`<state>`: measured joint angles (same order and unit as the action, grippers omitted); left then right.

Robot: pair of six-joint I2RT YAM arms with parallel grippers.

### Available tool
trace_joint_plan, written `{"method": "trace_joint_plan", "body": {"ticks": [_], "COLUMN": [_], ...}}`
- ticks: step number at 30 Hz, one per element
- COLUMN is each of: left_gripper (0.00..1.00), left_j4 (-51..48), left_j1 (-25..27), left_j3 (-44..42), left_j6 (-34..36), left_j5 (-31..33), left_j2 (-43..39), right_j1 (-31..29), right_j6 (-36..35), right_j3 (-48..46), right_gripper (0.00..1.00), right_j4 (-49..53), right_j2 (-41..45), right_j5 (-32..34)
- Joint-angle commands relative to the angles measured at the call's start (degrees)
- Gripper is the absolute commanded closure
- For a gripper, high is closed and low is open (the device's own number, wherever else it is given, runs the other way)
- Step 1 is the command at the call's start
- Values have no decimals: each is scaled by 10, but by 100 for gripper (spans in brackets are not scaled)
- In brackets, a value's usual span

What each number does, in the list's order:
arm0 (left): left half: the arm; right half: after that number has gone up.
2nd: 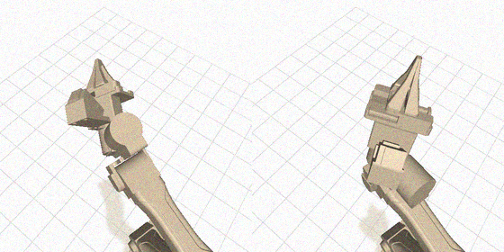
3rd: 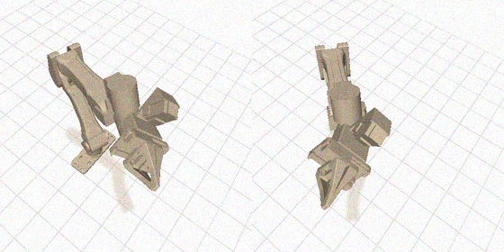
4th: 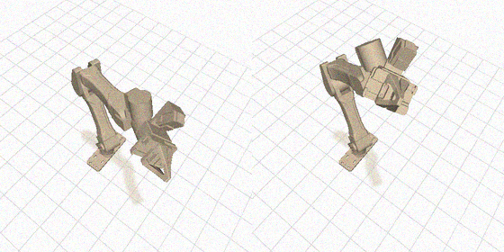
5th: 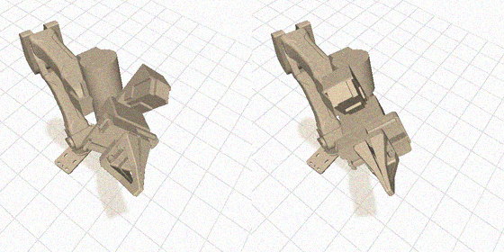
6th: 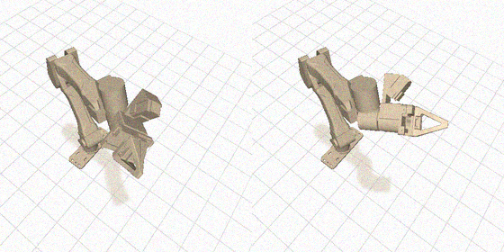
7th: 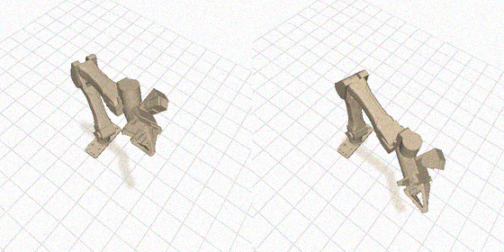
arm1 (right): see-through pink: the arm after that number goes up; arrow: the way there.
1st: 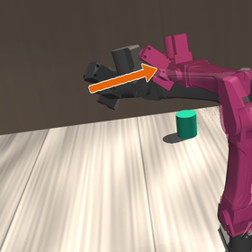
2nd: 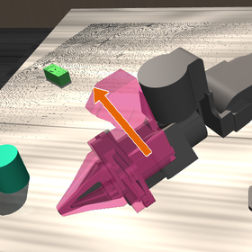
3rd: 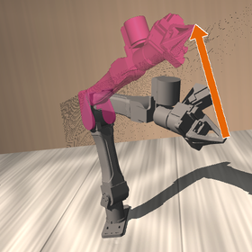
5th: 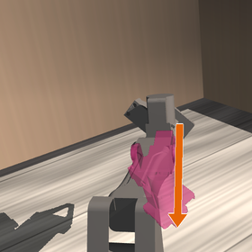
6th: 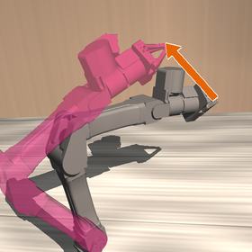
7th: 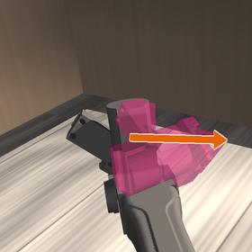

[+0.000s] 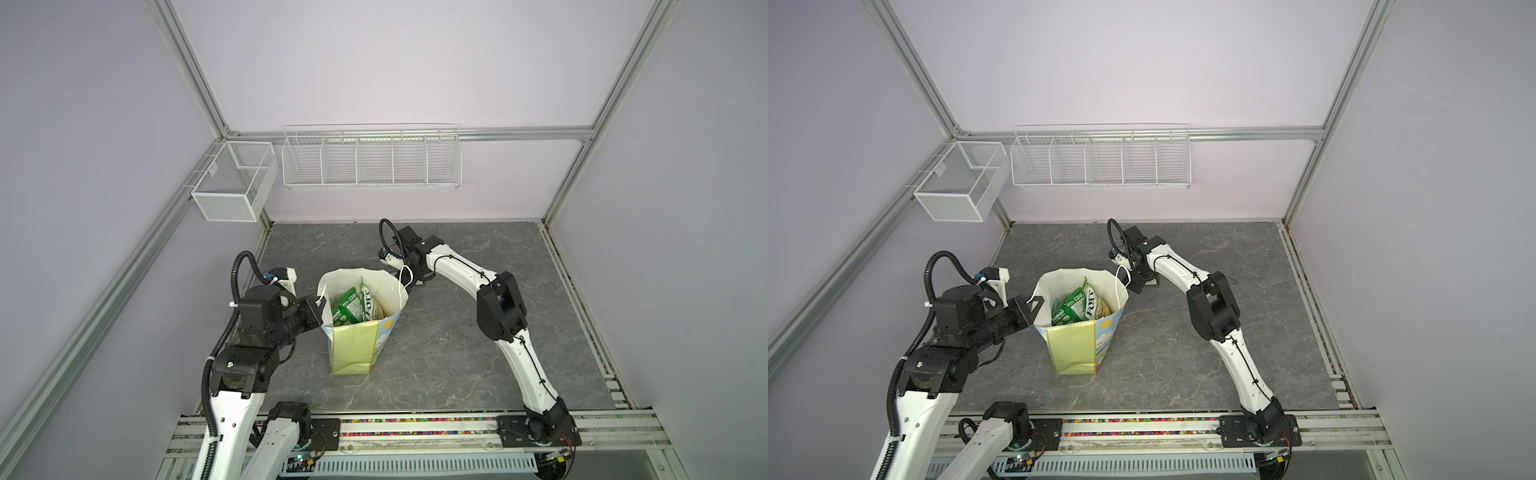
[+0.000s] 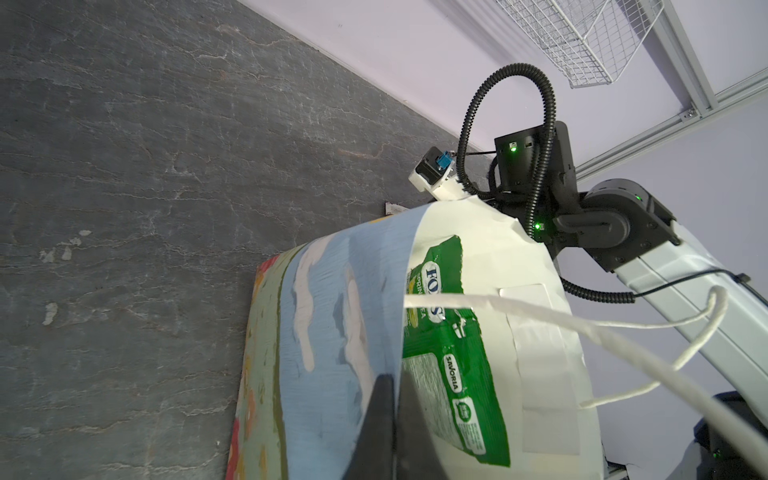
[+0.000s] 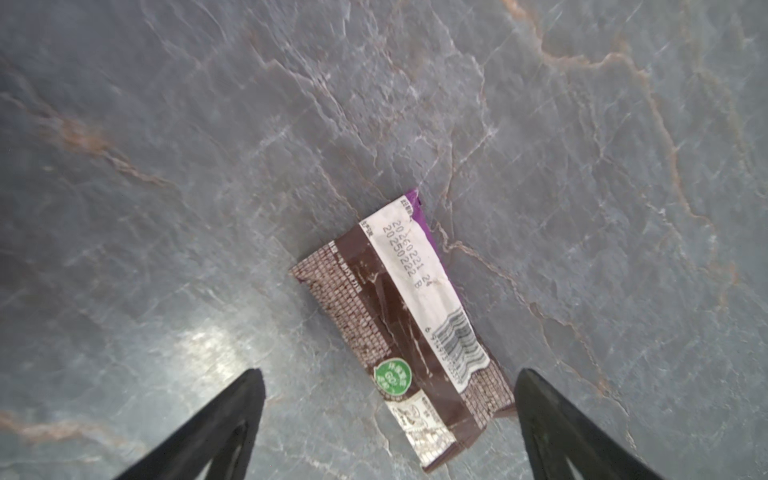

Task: Place the snacks into the paper bag
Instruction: 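Lower the right gripper onto the brown chocolate bar and close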

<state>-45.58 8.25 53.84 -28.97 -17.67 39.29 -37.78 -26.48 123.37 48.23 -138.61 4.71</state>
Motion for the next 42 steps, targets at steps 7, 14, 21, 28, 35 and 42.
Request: {"method": "trace_joint_plan", "body": {"ticks": [7, 14, 21, 28, 35, 42], "left_gripper": [100, 100, 100, 100, 100, 100], "left_j4": [6, 0, -6, -2, -2, -3], "left_j1": [-3, -3, -3, -3, -3, -3], "left_j3": [27, 26, 31, 31, 35, 41], "left_j6": [14, 17, 17, 12, 10, 9], "left_j5": [5, 10, 12, 9, 7, 6], "left_j2": [-14, -19, -21, -21, -19, -16], "right_j1": [3, 11, 19, 31, 33, 33], "right_j6": [-11, 22, 44, 66, 75, 92], "right_j3": [71, 78, 80, 100, 99, 90], "right_gripper": [3, 4, 4, 8, 15, 25], "right_j4": [40, 43, 45, 85, 109, 120], "right_j2": [-43, -61, -73, -84, -90, -86], "right_j5": [5, -16, -39, -68, -88, -96]}}
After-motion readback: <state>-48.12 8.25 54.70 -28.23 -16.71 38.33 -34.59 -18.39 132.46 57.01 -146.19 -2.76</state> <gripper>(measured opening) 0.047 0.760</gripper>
